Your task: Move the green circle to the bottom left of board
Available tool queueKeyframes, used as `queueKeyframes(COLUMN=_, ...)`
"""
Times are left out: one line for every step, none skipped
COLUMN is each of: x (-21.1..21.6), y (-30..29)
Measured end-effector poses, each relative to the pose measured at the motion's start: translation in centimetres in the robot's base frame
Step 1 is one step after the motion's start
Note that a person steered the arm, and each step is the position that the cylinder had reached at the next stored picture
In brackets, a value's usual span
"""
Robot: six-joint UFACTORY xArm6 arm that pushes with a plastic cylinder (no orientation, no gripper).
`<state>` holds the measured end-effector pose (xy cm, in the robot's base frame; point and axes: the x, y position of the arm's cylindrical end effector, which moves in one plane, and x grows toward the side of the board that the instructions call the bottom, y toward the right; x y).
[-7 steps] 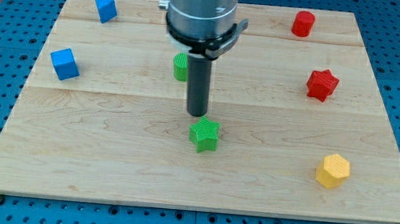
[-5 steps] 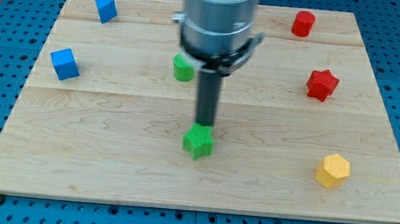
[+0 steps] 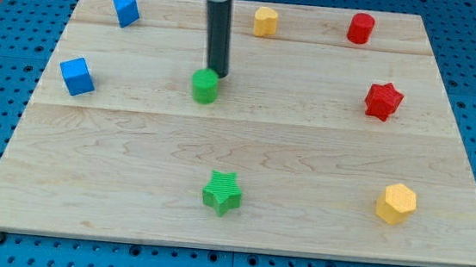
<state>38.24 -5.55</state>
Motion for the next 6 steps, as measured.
queueKeyframes(x=5.2, y=-4.2)
queueKeyframes(x=9.3, y=-6.5)
queueKeyframes(x=9.9, y=-3.3)
queueKeyframes(x=11.4, y=-7.9)
queueKeyframes(x=12.6, y=-14.2)
queueKeyframes(x=13.0, y=-16.8)
